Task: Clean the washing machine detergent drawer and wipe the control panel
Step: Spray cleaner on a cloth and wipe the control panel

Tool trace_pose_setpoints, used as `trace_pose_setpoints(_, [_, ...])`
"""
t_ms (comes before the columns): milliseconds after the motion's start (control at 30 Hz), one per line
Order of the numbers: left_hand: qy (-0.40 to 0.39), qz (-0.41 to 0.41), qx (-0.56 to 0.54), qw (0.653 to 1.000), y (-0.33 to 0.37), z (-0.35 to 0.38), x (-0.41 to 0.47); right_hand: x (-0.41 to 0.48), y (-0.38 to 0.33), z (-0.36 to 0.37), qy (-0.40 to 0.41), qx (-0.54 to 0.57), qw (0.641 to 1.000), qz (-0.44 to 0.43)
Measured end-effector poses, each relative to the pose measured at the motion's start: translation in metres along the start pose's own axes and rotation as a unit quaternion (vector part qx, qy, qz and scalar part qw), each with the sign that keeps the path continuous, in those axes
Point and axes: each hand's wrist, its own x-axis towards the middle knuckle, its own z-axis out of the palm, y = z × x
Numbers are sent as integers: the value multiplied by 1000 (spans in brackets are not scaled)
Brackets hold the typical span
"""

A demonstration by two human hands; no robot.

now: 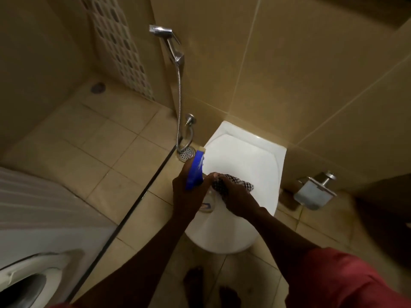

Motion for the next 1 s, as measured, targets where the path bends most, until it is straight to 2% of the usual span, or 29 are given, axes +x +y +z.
trace_pose_setpoints(67, [-12,-5,-15,1000,-6,-5,-9,-2,-2,9,-72,5,997,11])
trace_pose_setpoints(100, [-22,-10,-25,999,-9,-7,-12,-2,-2,10,-84,-3,996,13])
trace_pose_setpoints(267, [-41,-51,-36,997,-12,-17,-19,7,-14,-8,32,-11,999,14])
trace_pose_setpoints(433, [-46,-104,-42,993,-25,-29,-27,16,-25,-30,51,16,996,70])
trace_pose_setpoints(567, [-55,-122,-45,990,-26,-31,-34,13,-26,-26,76,26,995,64])
trace_pose_setpoints(833, [-12,-90,3,996,-35,-41,-38,3,-33,-25,108,33,993,46])
trace_pose_setpoints(1000, [-62,-60,10,996,-18,-29,-38,-8,-27,-32,139,38,989,45])
